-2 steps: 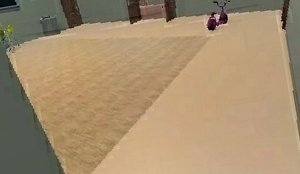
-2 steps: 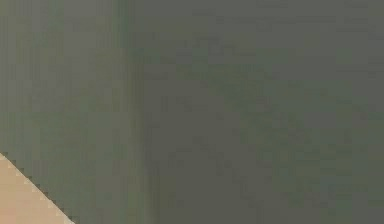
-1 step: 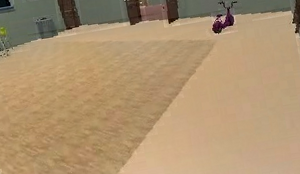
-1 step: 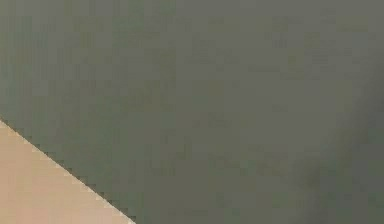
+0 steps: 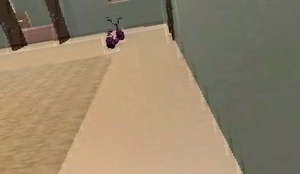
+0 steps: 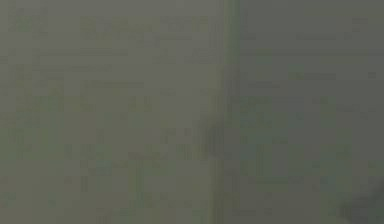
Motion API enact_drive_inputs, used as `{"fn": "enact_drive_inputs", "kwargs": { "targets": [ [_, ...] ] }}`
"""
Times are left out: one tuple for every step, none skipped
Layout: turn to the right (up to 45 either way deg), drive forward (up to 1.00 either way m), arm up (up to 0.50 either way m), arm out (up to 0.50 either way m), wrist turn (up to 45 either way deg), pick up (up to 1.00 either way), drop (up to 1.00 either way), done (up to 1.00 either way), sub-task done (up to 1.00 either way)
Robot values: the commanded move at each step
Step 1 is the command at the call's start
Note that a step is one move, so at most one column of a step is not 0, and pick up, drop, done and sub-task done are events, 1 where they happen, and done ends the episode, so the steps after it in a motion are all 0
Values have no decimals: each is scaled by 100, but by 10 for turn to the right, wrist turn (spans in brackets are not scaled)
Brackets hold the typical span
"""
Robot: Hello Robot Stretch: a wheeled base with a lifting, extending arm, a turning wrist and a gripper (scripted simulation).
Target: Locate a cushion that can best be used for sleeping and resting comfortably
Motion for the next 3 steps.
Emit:
{"fn": "enact_drive_inputs", "kwargs": {
  "targets": [
    [0, 100, 0, 0, 0, 0, 0, 0, 0],
    [0, 100, 0, 0, 0, 0, 0, 0, 0],
    [0, 100, 0, 0, 0, 0, 0, 0, 0]
  ]
}}
